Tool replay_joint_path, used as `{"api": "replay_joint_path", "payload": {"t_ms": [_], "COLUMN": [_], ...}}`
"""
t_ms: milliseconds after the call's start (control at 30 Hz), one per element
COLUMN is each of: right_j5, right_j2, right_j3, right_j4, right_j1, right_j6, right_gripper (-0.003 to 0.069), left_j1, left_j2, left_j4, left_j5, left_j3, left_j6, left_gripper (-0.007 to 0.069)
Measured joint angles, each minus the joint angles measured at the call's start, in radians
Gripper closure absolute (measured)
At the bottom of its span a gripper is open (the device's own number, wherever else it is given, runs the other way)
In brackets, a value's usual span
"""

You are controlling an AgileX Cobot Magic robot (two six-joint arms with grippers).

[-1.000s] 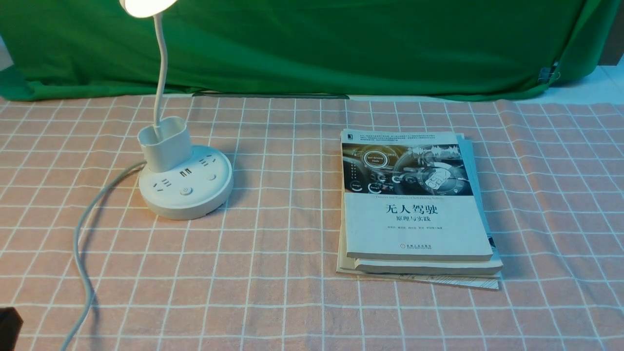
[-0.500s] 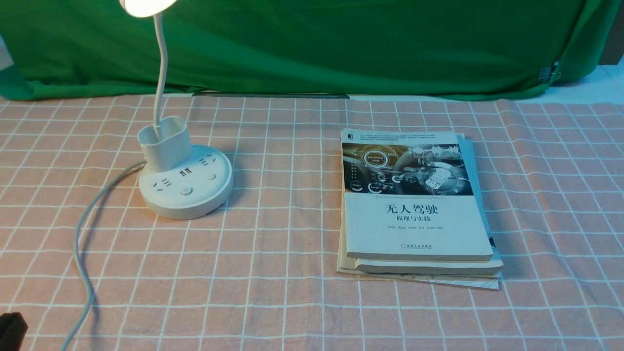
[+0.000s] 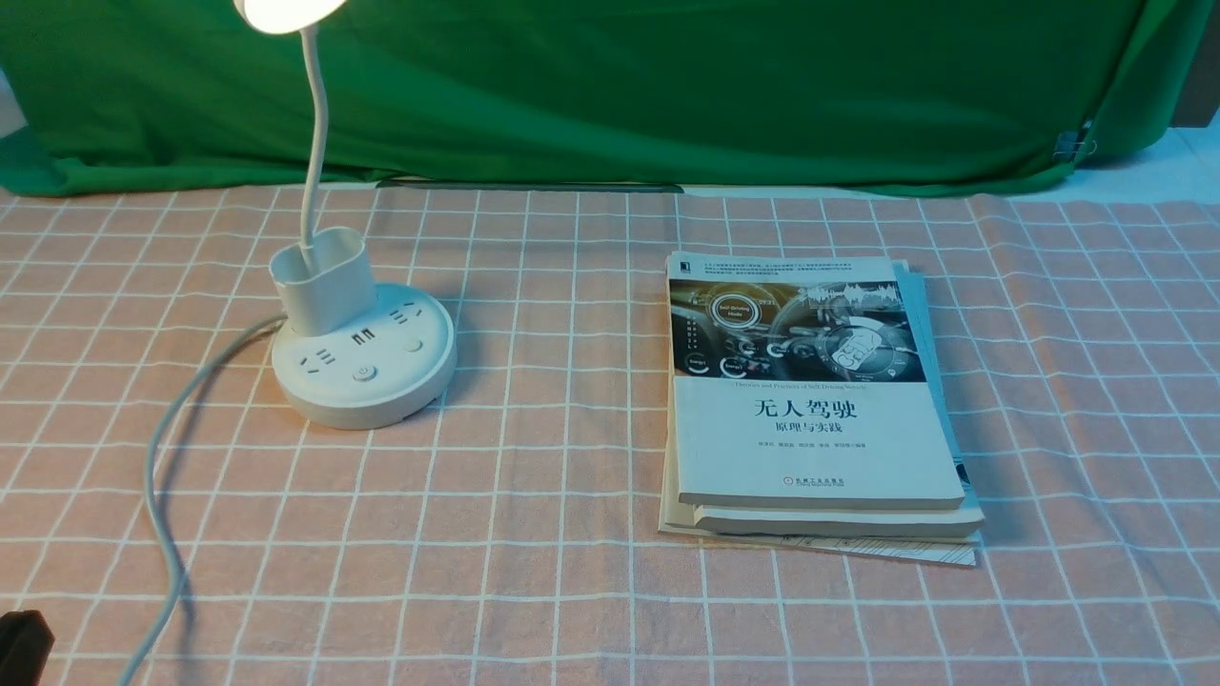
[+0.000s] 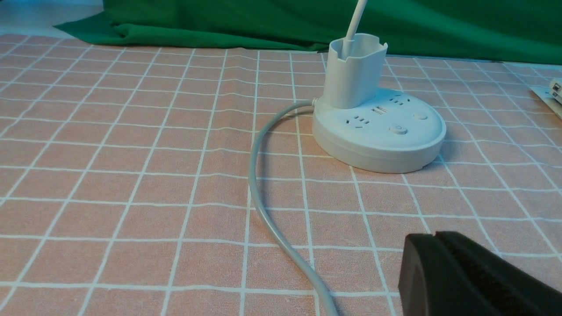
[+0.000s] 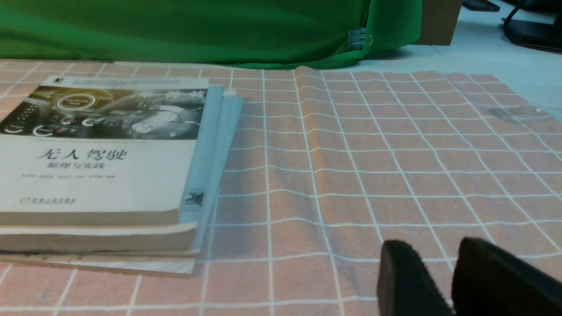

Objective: Turn on the table lamp on the pink coffee tablecloth with your hand.

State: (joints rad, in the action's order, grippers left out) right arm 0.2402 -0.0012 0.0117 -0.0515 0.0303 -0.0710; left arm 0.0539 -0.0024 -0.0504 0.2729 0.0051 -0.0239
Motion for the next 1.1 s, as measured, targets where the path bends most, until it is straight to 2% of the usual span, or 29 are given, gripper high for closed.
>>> {"api": "replay_joint_path", "payload": {"t_ms": [1100], "right_j5": [0.0], "right_j2": [0.0], "right_j3": [0.0], "right_j4": [0.0], "right_j1": [0.0], "right_j6": [0.001], "right_gripper": [0.0421], "left_j1": [0.001], "left_j2": [0.0], "left_j4": [0.0], "left_j5": [0.0], "left_j3": [0.0], "left_j6": [0.024], "left_gripper": [0.0602]}}
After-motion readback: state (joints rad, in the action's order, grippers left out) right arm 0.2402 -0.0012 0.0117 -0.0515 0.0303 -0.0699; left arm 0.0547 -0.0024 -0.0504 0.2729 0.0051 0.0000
